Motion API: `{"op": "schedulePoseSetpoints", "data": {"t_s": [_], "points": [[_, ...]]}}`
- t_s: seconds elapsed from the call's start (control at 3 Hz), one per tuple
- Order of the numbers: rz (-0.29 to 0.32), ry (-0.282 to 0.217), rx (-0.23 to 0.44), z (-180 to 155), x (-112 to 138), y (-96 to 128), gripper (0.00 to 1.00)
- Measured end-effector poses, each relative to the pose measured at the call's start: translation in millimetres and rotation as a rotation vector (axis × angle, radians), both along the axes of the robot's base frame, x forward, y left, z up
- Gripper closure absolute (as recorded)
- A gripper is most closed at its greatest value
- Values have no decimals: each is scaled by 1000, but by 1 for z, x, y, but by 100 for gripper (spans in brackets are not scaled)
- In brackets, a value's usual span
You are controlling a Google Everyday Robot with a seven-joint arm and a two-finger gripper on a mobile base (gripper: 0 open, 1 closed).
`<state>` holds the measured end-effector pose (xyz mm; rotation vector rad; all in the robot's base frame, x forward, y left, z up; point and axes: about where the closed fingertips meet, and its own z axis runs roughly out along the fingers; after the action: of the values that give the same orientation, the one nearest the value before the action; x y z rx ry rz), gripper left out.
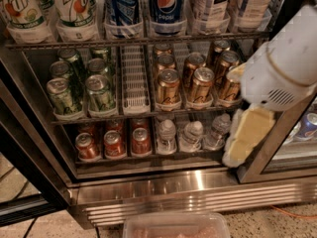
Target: Pick green can from middle shelf of fridge
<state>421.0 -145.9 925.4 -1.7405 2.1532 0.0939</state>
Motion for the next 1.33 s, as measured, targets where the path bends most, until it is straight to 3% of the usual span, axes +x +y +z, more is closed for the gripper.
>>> {"op": "schedulePoseSetpoints", "data": {"t_s": [0.33, 1.0, 1.33], "points": [[80, -20, 82, -19, -16, 49, 0], [87, -29, 123, -23, -23, 60, 0], [86, -75, 211, -28, -38, 91, 0]]}}
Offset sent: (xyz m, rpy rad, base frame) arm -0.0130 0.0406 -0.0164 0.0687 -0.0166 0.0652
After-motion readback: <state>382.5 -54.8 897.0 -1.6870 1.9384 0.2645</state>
